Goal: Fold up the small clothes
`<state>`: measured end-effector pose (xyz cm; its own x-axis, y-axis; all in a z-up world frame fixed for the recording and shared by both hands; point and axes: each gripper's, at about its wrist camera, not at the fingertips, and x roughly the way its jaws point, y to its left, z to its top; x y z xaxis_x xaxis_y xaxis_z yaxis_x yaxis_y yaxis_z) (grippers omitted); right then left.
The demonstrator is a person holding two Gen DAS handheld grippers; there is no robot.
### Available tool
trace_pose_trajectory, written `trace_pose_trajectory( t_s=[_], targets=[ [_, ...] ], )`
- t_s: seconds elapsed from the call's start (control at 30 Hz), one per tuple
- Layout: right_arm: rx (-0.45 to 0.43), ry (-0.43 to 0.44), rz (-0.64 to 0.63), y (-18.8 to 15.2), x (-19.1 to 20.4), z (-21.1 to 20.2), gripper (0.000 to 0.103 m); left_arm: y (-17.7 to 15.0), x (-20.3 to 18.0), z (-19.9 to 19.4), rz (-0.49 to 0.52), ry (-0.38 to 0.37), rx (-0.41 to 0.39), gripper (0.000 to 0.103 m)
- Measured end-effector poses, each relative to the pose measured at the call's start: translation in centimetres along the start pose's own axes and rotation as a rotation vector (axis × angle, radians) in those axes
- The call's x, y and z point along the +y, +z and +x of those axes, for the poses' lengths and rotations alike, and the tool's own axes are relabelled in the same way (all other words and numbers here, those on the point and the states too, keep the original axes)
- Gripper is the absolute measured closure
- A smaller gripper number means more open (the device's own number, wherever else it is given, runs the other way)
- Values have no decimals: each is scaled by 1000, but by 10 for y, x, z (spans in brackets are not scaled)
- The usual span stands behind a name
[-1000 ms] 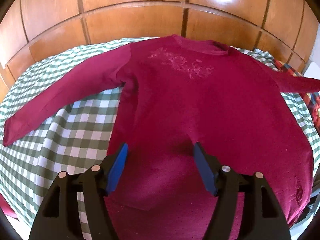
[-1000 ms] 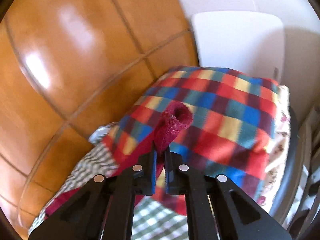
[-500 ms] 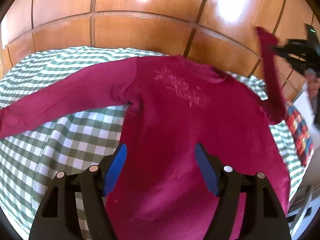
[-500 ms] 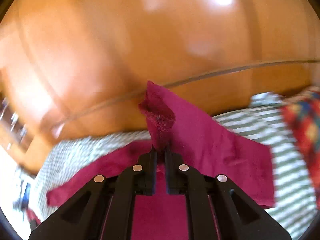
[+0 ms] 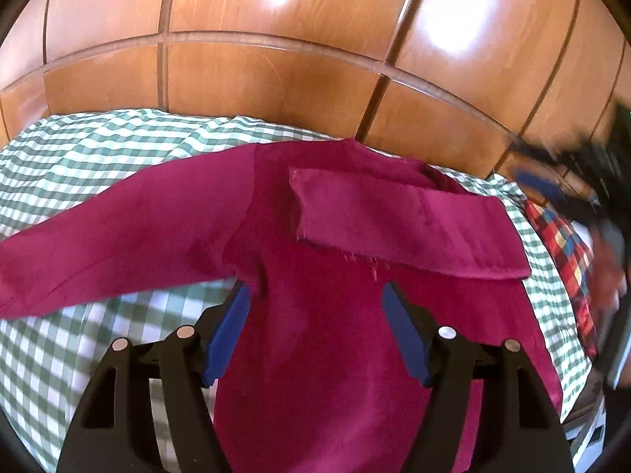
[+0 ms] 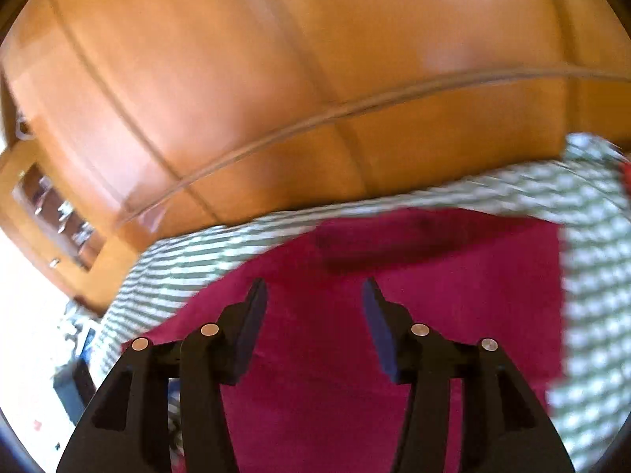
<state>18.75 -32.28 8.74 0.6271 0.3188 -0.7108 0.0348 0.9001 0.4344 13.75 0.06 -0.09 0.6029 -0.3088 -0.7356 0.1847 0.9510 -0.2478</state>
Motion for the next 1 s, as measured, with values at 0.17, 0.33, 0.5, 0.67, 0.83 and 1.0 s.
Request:
trace_pose_trajectory(
  t_s=[0.17,0.33,0.5,0.67,0.83,1.0],
  targets=[
    [-12,-204,118,-37,-88,-38,54,23,5,26,-17,18,20,43],
    [51,-335,168,-75,-139,-38,54,40,5,62,-25,58,78,47],
    [71,-358,135,-80,-135,-13,54,50,1,86,-11,87,105,57],
    [14,-403,156,-61,-134,3,71,56,-12,104,40,104,122,97],
    [37,-475,201,-67,-144,10,76,71,-23,113,97,213,85,98],
    [68,-531,79,-85,-133,12,76,59,-24,119,141,274,93,85]
  ],
)
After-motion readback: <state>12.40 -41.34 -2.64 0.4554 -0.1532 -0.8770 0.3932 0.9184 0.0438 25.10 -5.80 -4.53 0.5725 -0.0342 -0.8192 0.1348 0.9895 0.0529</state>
